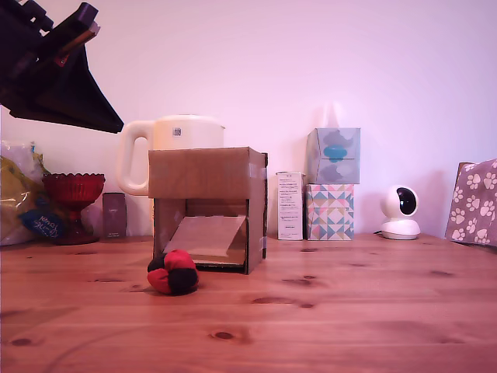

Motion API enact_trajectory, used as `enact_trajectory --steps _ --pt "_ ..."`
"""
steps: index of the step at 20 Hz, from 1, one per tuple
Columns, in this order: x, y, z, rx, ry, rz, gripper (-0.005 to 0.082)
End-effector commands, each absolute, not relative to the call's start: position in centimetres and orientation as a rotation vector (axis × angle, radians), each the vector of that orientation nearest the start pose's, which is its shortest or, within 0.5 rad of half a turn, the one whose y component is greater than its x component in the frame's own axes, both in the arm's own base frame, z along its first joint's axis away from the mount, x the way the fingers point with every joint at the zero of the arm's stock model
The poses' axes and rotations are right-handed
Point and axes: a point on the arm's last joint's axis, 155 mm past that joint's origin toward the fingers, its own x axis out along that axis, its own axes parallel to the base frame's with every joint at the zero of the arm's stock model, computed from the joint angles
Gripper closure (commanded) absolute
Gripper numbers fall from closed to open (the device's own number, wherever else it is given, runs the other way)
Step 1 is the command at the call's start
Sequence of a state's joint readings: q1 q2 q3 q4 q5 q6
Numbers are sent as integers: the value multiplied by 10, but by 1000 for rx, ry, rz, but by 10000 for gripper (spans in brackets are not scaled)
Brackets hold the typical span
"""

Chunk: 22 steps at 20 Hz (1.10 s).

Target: Drop the footbag into the cardboard dice tower

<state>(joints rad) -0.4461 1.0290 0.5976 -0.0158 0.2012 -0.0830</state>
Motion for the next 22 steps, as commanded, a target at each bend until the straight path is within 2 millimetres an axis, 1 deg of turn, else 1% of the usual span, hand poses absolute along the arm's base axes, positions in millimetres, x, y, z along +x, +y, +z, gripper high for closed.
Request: enact_trajectory --steps 1,12,16,19,22 --pt "295 -187 163 -17 525 -637 790" --pt "295 -187 162 -15 530 -635 790" --pt "312 -186 178 8 421 -604 790" --pt "327 -191 178 7 372 -597 790" --pt "343 -200 176 3 322 -606 790"
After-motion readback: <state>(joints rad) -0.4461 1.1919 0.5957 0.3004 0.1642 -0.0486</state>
